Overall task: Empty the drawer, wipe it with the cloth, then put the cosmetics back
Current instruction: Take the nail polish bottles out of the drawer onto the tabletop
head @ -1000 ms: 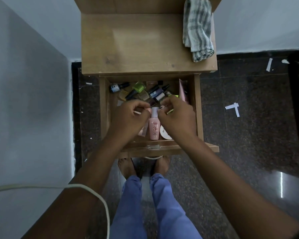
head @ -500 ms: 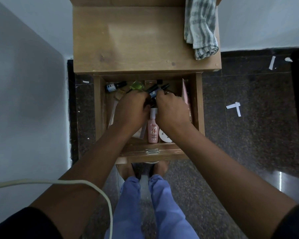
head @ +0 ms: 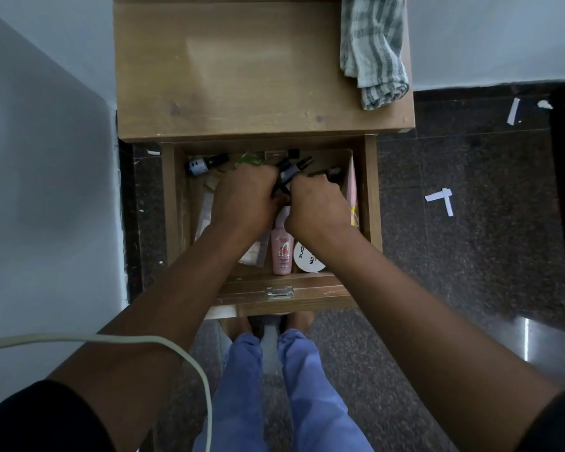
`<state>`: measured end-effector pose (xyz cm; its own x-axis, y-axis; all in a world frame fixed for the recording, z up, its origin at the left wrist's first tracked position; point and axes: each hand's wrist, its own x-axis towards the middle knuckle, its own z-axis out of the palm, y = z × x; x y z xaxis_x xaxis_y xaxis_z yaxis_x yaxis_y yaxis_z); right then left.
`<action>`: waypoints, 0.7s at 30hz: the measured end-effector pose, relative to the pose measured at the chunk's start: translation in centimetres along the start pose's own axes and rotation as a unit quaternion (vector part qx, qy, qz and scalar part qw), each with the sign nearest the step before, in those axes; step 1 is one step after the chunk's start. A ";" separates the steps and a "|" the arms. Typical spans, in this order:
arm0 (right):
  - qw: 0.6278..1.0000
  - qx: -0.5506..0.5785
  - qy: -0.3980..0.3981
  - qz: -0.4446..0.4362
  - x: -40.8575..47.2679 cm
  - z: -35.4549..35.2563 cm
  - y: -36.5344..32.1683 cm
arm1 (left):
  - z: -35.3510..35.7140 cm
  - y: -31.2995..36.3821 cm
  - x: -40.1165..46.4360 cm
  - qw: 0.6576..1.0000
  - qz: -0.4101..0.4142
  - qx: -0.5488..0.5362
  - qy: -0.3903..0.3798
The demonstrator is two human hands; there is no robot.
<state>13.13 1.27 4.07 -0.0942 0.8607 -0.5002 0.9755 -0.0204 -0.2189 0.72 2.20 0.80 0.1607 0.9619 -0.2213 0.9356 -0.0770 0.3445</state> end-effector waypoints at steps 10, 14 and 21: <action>1.000 0.019 -0.004 -0.004 0.6 0.7 0.5 | 0.3 0.9 1.6 0.994 0.014 0.110 -0.018; 0.996 0.065 0.055 -0.023 0.1 1.5 1.2 | 0.5 0.9 2.0 0.996 0.037 0.082 -0.013; 0.988 0.115 0.106 0.003 -1.0 2.7 2.1 | -0.2 0.3 0.5 0.999 0.029 -0.008 0.019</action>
<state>14.72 -0.97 1.83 -0.0216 0.9469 -0.3207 0.9029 -0.1192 -0.4129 1.04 2.67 0.96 0.2033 0.9649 -0.1663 0.9197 -0.1300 0.3704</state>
